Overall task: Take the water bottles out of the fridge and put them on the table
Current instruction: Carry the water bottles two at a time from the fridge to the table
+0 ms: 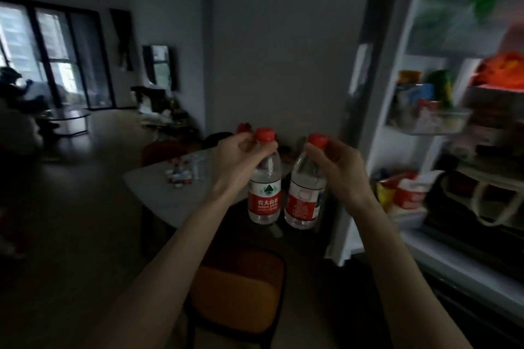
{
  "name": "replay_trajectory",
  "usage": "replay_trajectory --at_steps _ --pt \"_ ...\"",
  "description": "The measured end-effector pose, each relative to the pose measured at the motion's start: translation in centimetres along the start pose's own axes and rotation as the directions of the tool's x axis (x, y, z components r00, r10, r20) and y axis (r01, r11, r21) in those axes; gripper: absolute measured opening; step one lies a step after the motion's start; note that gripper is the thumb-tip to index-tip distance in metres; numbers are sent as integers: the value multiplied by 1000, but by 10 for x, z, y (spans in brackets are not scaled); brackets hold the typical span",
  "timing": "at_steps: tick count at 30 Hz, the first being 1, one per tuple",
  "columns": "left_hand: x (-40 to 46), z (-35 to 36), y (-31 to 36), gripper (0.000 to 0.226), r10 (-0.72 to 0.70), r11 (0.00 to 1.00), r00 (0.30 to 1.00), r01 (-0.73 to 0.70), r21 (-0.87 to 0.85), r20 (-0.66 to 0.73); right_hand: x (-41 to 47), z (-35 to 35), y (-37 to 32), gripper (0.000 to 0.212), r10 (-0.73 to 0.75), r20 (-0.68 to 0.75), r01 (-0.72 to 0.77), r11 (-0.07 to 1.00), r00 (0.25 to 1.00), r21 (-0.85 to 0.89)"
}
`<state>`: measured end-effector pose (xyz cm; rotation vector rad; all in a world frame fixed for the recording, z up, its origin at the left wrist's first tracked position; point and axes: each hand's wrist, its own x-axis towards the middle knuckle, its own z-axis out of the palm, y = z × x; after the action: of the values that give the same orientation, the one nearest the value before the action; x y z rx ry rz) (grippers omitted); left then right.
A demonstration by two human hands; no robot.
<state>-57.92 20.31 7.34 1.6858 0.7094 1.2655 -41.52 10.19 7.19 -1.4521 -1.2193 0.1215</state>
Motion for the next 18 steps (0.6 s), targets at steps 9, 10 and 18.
replay_trajectory --at_steps 9,10,18 --pt "45 -188 -92 12 -93 978 990 110 179 -102 28 224 -26 14 17 121 -35 989 992 143" --pt "52 -204 -101 11 -98 975 988 119 188 -117 34 246 -26 13 10 140 -30 990 990 140" --pt "147 -303 -191 25 -99 957 970 154 246 -223 110 404 8 4 -35 227 -4 985 973 173"
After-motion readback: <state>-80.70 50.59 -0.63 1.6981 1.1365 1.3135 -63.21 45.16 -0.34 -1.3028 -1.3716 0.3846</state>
